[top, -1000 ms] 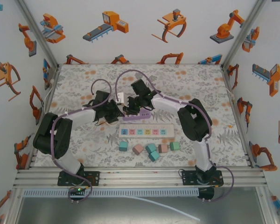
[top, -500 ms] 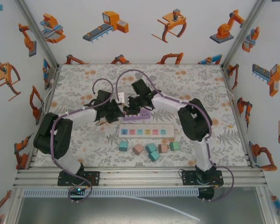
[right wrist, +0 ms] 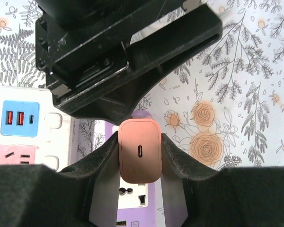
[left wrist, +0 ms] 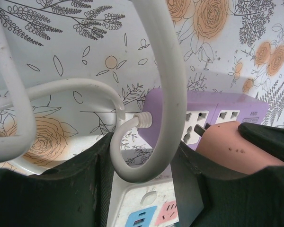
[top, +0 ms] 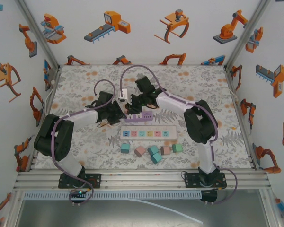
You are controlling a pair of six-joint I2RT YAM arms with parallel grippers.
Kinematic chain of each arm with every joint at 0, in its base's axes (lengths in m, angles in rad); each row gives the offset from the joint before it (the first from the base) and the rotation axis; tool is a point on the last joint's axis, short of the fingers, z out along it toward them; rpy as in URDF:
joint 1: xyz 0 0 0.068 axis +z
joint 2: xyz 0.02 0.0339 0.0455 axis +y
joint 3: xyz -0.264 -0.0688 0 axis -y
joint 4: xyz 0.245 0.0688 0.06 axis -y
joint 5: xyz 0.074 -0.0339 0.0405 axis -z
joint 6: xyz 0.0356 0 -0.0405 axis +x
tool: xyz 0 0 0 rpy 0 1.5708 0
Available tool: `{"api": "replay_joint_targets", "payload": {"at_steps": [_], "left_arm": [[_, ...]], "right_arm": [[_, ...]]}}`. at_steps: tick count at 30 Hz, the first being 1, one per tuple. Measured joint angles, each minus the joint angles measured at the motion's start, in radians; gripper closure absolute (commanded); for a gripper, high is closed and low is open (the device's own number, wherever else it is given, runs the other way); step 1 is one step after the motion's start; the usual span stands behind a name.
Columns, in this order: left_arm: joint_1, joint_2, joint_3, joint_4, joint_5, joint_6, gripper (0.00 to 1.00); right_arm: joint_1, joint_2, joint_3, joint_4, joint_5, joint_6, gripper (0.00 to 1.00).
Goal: Pull the plug off the socket
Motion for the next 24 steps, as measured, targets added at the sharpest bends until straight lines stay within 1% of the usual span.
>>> {"api": "replay_joint_targets", "payload": {"at_steps": [7,13,17,21,23,24], "left_arm": [[0.000,0.000,0.000,0.003,0.002,0.013,0.50],[0.000,-0.034,-0.019,-0.010,0.002,0.059,0.45],[0.000,-0.137,-0.031,-0.029,0.014,0.106,0.42],[0.000,-0.285,-0.028,-0.027,0.041,0.169,0.36],[0.000,-0.353,-0.020,-0.027,0.063,0.213,0.33],[0.000,-0.387,-0.015,-0.028,0.075,0.238,0.32]], "right_arm": [[0.000,-0.024,-0.003,0.014,0.016,0.021,0.89],[-0.002,-0.149,-0.057,0.116,0.058,0.101,0.89],[-0.012,-0.249,-0.112,0.210,0.077,0.189,0.89],[-0.031,-0.333,-0.164,0.299,0.094,0.305,0.93],[-0.042,-0.371,-0.177,0.336,0.102,0.381,0.97],[-0.048,-0.391,-0.181,0.353,0.106,0.425,0.97]]}}
